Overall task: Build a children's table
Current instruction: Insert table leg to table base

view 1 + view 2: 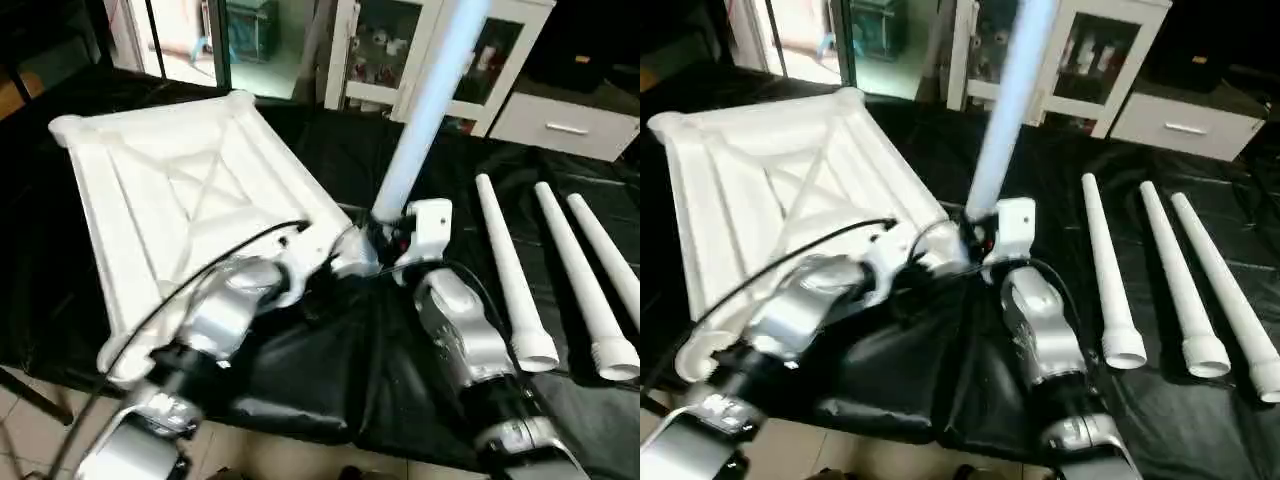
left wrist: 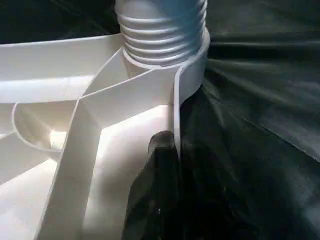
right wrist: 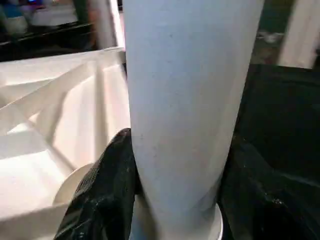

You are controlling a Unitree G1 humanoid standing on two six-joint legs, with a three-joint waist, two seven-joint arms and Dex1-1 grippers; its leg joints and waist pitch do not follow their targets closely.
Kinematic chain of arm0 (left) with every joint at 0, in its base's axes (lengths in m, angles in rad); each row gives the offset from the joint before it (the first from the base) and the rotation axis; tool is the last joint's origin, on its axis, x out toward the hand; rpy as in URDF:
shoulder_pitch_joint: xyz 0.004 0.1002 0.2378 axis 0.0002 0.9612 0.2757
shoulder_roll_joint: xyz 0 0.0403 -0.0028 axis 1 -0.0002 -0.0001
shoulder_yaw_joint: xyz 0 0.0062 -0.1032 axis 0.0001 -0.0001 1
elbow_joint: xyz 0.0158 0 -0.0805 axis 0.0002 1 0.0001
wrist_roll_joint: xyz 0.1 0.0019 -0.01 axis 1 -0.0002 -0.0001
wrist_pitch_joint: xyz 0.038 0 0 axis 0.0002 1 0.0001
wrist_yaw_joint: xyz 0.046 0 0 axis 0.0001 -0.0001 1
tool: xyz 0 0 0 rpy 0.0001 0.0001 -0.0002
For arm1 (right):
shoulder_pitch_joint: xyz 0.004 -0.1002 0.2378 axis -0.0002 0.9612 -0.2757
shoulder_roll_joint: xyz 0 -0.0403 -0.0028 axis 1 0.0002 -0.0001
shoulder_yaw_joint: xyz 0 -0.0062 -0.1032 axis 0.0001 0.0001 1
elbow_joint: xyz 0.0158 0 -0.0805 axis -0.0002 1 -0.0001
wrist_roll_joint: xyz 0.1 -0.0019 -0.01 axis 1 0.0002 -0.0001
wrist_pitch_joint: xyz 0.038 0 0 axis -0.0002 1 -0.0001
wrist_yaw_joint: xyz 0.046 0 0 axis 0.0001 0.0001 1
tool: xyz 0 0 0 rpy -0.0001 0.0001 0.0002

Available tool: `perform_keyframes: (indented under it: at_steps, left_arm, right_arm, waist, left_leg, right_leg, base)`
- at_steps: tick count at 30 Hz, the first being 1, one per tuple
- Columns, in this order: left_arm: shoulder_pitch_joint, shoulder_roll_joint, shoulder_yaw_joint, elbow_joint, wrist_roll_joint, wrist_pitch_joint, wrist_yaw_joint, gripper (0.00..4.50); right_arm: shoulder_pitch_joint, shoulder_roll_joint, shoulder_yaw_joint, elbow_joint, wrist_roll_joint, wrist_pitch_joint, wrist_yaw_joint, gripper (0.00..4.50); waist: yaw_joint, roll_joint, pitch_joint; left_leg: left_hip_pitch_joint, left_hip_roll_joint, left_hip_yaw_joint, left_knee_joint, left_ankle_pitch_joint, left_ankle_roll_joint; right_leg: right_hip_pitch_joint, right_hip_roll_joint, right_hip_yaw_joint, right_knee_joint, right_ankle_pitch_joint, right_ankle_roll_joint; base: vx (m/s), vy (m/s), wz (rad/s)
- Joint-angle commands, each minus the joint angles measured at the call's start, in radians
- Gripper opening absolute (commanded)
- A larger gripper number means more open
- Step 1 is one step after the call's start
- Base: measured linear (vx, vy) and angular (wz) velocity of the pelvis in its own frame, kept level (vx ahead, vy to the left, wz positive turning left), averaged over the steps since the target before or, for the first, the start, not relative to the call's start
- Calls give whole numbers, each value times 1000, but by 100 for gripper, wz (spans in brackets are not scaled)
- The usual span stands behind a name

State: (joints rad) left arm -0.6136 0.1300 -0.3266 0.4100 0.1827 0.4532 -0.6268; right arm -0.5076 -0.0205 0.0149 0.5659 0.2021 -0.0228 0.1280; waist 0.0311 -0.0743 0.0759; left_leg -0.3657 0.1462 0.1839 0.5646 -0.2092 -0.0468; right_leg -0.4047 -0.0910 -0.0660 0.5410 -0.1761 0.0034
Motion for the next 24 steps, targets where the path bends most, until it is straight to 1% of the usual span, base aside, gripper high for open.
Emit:
perform_keyframes:
  at_steps: [1, 2, 3, 4, 6, 7, 8, 9, 13, 14, 17, 18, 19, 21, 23, 24]
  left_arm:
    - [-44, -40, -7, -30, -4, -25, 37, 0]
    - [-56, -57, -14, -12, 3, -38, 58, 0]
    - [-56, -57, -14, -12, 3, -38, 58, 0]
    - [-60, -60, -12, -4, 5, -39, 63, 0]
    - [-60, -51, -6, 0, 3, -41, 60, 0]
    - [-60, -51, -6, 0, 3, -41, 60, 0]
    - [-60, -49, -3, 2, 4, -42, 60, 0]
    - [-59, -46, -2, 4, 6, -43, 61, 0]
    - [-48, -28, -1, -1, 5, -41, 58, 0]
    - [-42, -24, 2, -4, 6, -39, 55, 0]
    - [-38, -21, 2, -4, 6, -40, 57, 0]
    - [-35, -17, 1, -5, 3, -41, 56, 0]
    - [-35, -17, 1, -5, 3, -41, 56, 0]
    - [-31, -10, 0, -10, 2, -41, 53, 0]
    - [-27, -4, 0, -17, 0, -42, 48, 0]
    - [-26, -4, 0, -17, 0, -42, 48, 0]
  right_arm:
    - [49, -10, -47, 158, -34, 53, -95, 188]
    - [37, -1, -35, 165, -55, 29, -107, 188]
    - [37, -1, -35, 165, -55, 29, -107, 188]
    - [30, 0, -29, 175, -63, 11, -115, 188]
    - [29, -1, -30, 180, -60, 3, -118, 188]
    - [29, -1, -30, 180, -60, 3, -118, 188]
    - [27, -1, -31, 186, -60, 0, -121, 188]
    - [25, -1, -32, 190, -59, -3, -123, 188]
    - [21, 1, -37, 198, -47, -18, -117, 188]
    - [16, 5, -41, 206, -54, -29, -112, 188]
    - [14, 6, -41, 209, -61, -45, -95, 188]
    - [14, 7, -36, 202, -59, -58, -65, 223]
    - [14, 7, -36, 202, -59, -58, -65, 223]
    - [16, 5, -29, 183, -54, -64, -36, 258]
    - [19, 3, -21, 158, -45, -70, -4, 266]
    - [20, 4, -21, 154, -43, -71, -1, 279]
  waist:
    - [0, 9, -38]
    - [4, 7, -43]
    - [5, 6, -42]
    - [6, 3, -44]
    - [7, 3, -45]
    - [7, 3, -45]
    - [6, 3, -47]
    - [6, 2, -49]
    - [7, 2, -49]
    - [8, 3, -49]
    - [6, 4, -46]
    - [6, 3, -47]
    - [6, 3, -47]
    - [6, 4, -47]
    - [7, 3, -50]
    - [9, 0, -55]
  left_leg:
    - [19, 91, -42, -97, -368, -25]
    - [14, 91, -37, -93, -295, -13]
    - [12, 89, -35, -92, -282, -7]
    - [14, 91, -34, -91, -272, 4]
    - [15, 89, -32, -88, -289, 16]
    - [15, 89, -32, -88, -289, 16]
    - [14, 88, -31, -86, -274, 21]
    - [10, 87, -30, -84, -253, 29]
    - [8, 87, -27, -81, -223, 45]
    - [8, 87, -27, -81, -224, 45]
    - [9, 88, -29, -83, -259, 32]
    - [9, 89, -29, -83, -266, 28]
    - [9, 89, -30, -84, -270, 27]
    - [10, 89, -30, -84, -265, 26]
    - [8, 88, -28, -79, -239, 38]
    - [3, 89, -28, -76, -187, 50]
  right_leg:
    - [11, -80, 56, -64, -381, -145]
    - [19, -82, 57, -54, -297, -162]
    - [20, -81, 56, -53, -285, -165]
    - [23, -80, 55, -50, -275, -169]
    - [20, -80, 55, -51, -296, -168]
    - [20, -80, 55, -51, -296, -168]
    - [21, -77, 54, -48, -273, -170]
    - [24, -76, 54, -43, -245, -175]
    - [27, -75, 54, -36, -211, -191]
    - [27, -75, 54, -36, -213, -192]
    - [25, -75, 53, -41, -269, -185]
    - [25, -76, 53, -42, -281, -179]
    - [25, -76, 53, -42, -285, -178]
    - [24, -75, 53, -42, -275, -177]
    - [28, -75, 53, -38, -236, -190]
    - [34, -76, 53, -26, -171, -201]
  base:
    - [0, 0, 0]
    - [0, 0, 0]
    - [0, 0, 0]
    - [0, 0, 0]
    - [0, 0, 0]
    - [0, 0, 0]
    - [0, 0, 0]
    - [0, 0, 0]
    - [0, 0, 0]
    - [0, 0, 0]
    - [0, 0, 0]
    - [0, 0, 0]
    - [0, 0, 0]
    - [0, 0, 0]
    - [0, 0, 0]
    - [0, 0, 0]
